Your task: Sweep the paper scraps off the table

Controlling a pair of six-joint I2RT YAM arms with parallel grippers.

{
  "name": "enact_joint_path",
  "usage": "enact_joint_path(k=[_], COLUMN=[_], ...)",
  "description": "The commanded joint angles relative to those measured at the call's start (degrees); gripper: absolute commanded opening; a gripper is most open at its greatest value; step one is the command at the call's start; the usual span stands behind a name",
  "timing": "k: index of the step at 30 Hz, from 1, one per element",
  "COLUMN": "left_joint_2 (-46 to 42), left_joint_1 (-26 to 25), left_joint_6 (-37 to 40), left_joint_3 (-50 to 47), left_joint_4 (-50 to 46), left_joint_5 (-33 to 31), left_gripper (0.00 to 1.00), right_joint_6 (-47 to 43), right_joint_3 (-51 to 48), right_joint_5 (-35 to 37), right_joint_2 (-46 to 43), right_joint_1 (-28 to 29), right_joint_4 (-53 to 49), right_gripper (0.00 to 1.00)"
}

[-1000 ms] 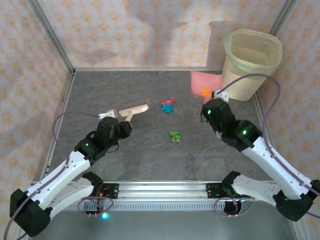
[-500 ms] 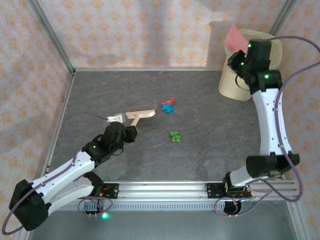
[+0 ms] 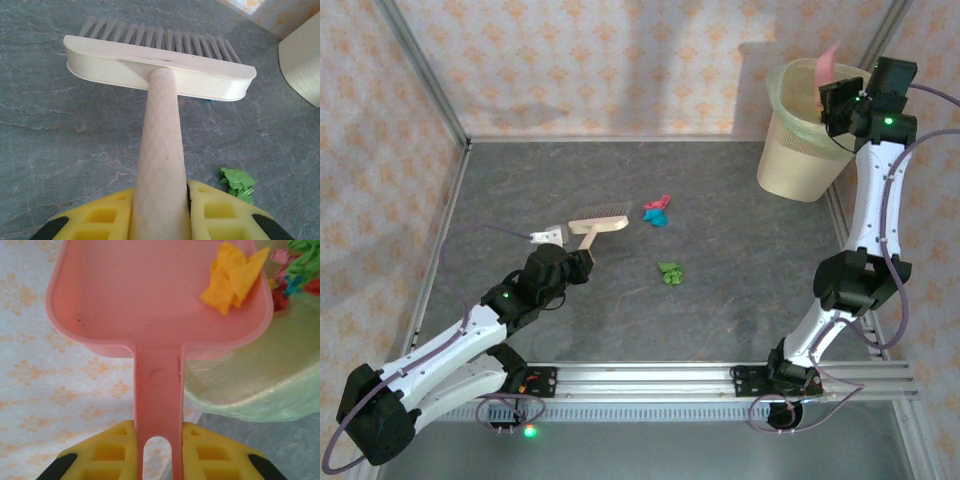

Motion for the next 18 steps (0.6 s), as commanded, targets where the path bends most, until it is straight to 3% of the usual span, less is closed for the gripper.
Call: enact_joint_path(k=[1,9,12,18], left_joint_2=[-0.29,-0.13,-0.65,-1.72], left_joint_1=[-0.63,-0.72,-0.68,-0.72], left_joint_6=[1.23,1.39,1.49,1.32], left_joint_3=[0.84,1.18,1.27,0.94], left_joint_4=[3.14,2.92,2.47,2.29], left_joint_5=[-0.9,-0.45,-0.56,-1.3], left_gripper=[0.0,0.0,0.0,0.0], right_joint_6=[7.96,17.93,15.81,3.16], right_joint_3=[2.16,-2.15,-0.17,5.45], right_joint_5=[-5.97,-7.98,-7.33,-3.58], right_joint_2=[0.15,-0.62,-0.81,-4.62], right_joint_1=[0.14,-0.09,-0.24,1.59], right_joint_4=[6.54,14.41,11.78,2.05], right_gripper=[0.0,0.0,0.0,0.0])
